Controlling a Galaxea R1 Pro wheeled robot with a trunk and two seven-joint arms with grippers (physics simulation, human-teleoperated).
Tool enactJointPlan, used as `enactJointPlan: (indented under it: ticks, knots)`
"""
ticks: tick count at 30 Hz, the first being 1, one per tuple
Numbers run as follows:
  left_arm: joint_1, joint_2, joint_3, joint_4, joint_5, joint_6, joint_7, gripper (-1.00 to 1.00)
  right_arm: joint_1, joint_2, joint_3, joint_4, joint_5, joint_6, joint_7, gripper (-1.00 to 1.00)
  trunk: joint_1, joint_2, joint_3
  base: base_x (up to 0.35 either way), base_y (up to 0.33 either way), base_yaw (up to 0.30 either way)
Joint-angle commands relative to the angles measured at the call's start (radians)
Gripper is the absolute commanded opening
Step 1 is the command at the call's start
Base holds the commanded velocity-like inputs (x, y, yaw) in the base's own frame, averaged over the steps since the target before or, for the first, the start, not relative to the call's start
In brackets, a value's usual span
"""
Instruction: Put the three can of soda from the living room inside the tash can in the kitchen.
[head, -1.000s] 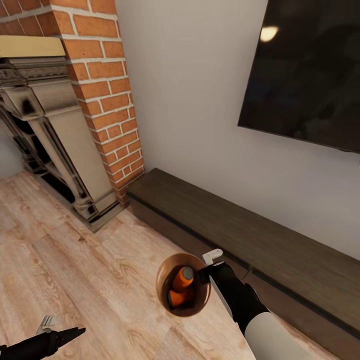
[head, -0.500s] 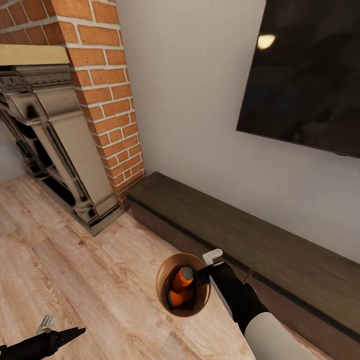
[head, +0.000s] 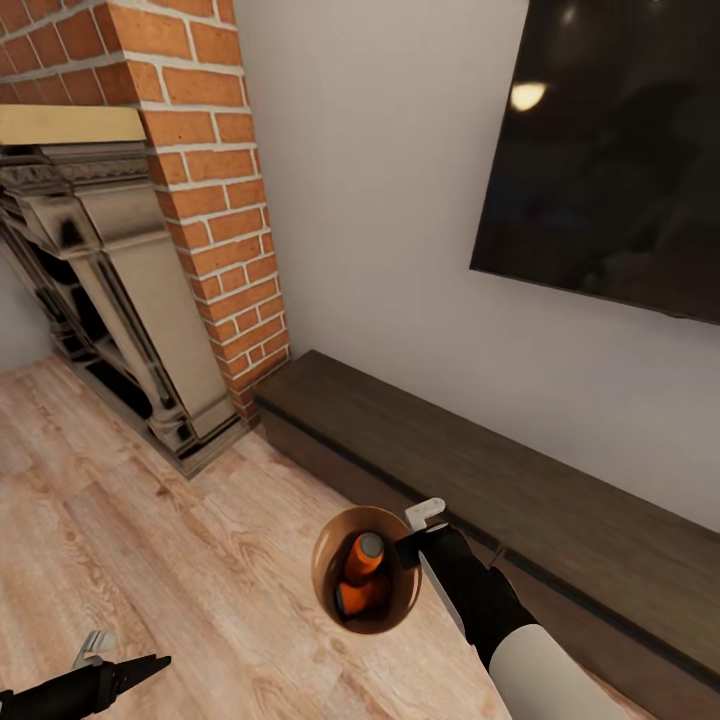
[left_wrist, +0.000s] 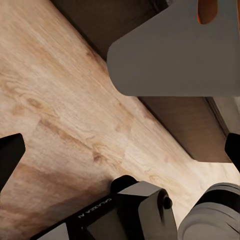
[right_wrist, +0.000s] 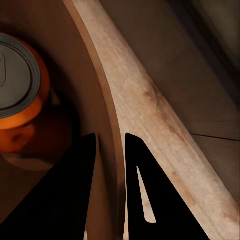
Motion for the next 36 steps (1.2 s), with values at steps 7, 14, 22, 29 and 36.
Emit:
enactJointPlan:
  ticks: [7,14,22,29,36]
  knots:
    - [0.0,0.0,0.0,0.0,0.0,0.0,0.0,1.0,0.0,0.0,0.0,0.0,-0.009,0.0,0.0,-1.0,0.0,0.0,0.002,0.0,0.1,-0.005]
    - [-0.001,0.0,0.0,0.0,0.0,0.0,-0.001,1.0,0.0,0.0,0.0,0.0,-0.009,0.0,0.0,-1.0,0.0,0.0,0.002,0.0,0.301,0.16]
    - [0.0,0.0,-0.001,0.0,0.0,0.0,-0.001,1.0,0.0,0.0,0.001,0.001,-0.009,0.0,0.0,-1.0,0.0,0.0,0.002,0.0,0.317,0.274]
    - [0.0,0.0,-0.001,0.0,0.0,0.0,-0.001,1.0,0.0,0.0,0.002,0.018,-0.008,0.0,0.0,-1.0,0.0,0.0,0.002,0.0,0.318,0.284]
    - [0.0,0.0,-0.002,0.0,0.0,0.0,-0.001,1.0,0.0,0.0,0.009,0.034,-0.007,0.0,0.0,-1.0,0.0,0.0,0.002,0.062,0.319,0.285]
